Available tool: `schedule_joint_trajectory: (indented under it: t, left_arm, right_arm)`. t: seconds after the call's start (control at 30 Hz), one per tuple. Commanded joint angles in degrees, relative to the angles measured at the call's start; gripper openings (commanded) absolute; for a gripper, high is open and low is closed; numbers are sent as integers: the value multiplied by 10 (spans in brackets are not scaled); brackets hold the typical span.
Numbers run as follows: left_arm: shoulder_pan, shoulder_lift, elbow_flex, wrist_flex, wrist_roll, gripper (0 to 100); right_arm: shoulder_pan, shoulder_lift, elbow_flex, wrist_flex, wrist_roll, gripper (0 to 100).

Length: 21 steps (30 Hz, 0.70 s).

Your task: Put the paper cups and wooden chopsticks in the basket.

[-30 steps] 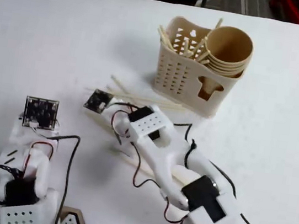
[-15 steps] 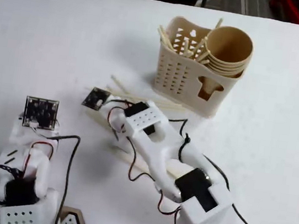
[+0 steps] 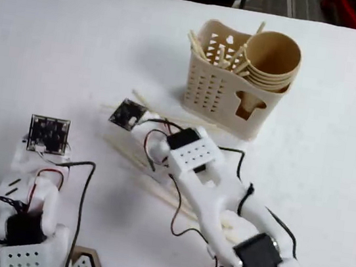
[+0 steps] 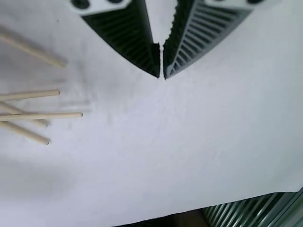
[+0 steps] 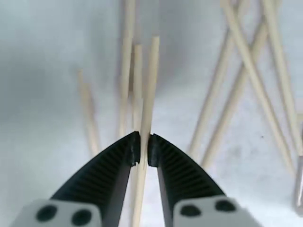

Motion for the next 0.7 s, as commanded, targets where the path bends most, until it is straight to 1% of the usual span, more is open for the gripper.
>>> schedule_joint_trajectory:
  t: [0.0,0.17,0.3,0.4,0.57,0.67]
  left_arm:
    - [-5,-5,-2,-25,3,42]
    - [-5,-5,-2,-25,3,42]
    - [-5,-5,-2,-26,3,42]
    - [-5,-5,-2,-26,3,42]
    - [-5,-5,-2,-25,3,42]
    - [-5,-5,-2,-25,3,42]
  right_arm:
    - [8,-56,0,-10,-4,21]
    - [-1,-64,4,-11,-5,21]
    - [-34,-31,11,-22,-4,30]
    - [-52,3,10,-22,-4,107]
    - [-55,37,10,-22,0,245]
    - [-55,59,11,-22,0,269]
